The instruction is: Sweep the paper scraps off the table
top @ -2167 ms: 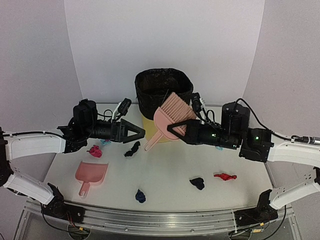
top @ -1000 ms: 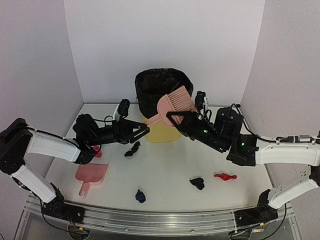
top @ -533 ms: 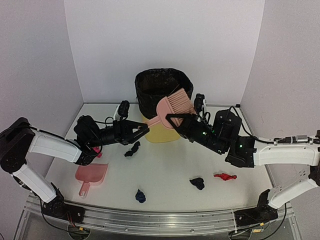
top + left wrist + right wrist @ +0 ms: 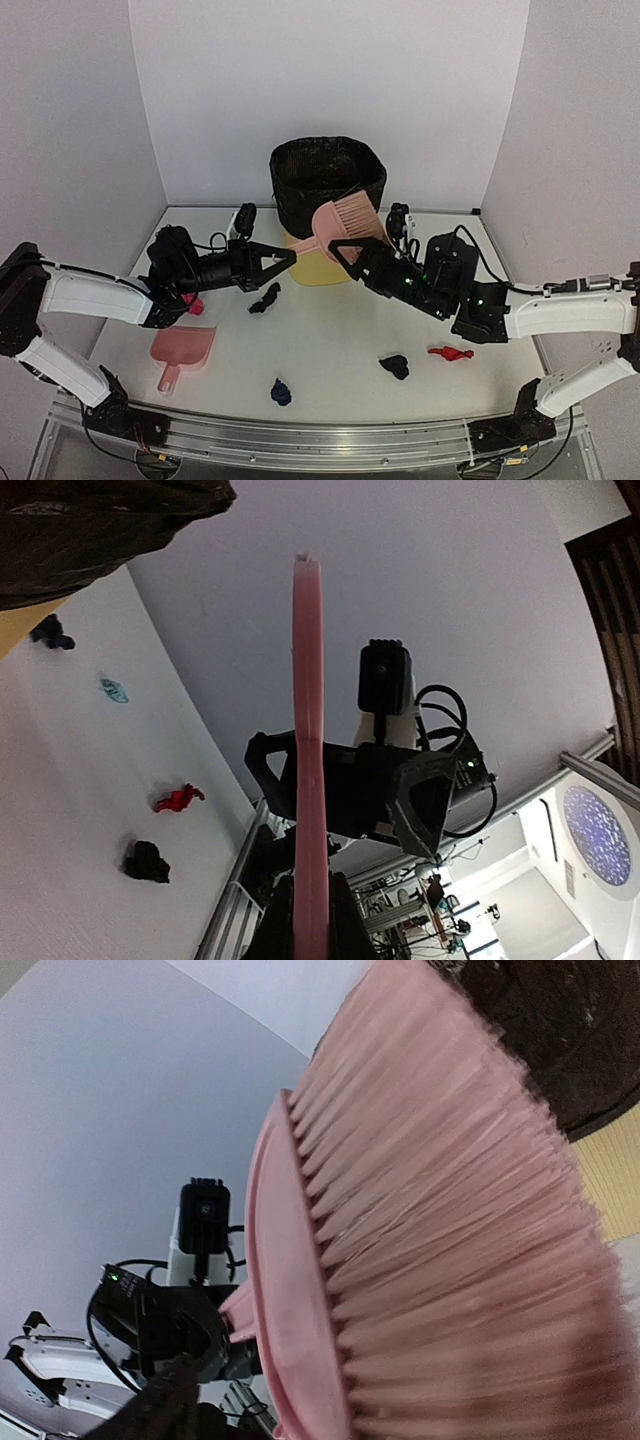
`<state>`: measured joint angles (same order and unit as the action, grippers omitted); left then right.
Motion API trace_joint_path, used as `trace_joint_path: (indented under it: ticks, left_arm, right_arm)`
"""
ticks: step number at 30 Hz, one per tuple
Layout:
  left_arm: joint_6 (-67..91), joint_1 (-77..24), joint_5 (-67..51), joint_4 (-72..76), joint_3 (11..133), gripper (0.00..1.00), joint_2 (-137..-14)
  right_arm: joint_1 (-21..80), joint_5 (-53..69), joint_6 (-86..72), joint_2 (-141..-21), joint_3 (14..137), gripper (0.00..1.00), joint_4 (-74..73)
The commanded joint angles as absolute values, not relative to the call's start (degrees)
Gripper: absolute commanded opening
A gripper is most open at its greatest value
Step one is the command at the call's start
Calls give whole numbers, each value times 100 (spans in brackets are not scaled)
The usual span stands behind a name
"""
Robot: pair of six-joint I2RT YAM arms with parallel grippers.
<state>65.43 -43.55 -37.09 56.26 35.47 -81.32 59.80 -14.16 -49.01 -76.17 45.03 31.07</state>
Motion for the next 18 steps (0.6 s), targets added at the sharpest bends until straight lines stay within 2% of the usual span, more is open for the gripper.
trace_joint_path:
  ticks: [1, 9, 18]
  left_arm:
    - [5282, -4350, -2910, 2309, 4109, 0, -6978]
    - [4812, -4351, -1334, -2489, 5301, 0, -5574]
    - [5597, -4351, 477, -6573, 7027, 0, -5847]
  right_arm:
    - [6009, -1750, -4519, -6978, 4174, 88, 2550]
    - [6008, -2364, -4093, -5855, 3658, 93, 495]
    - [6009, -2277, -3729, -5445, 3682, 97, -605]
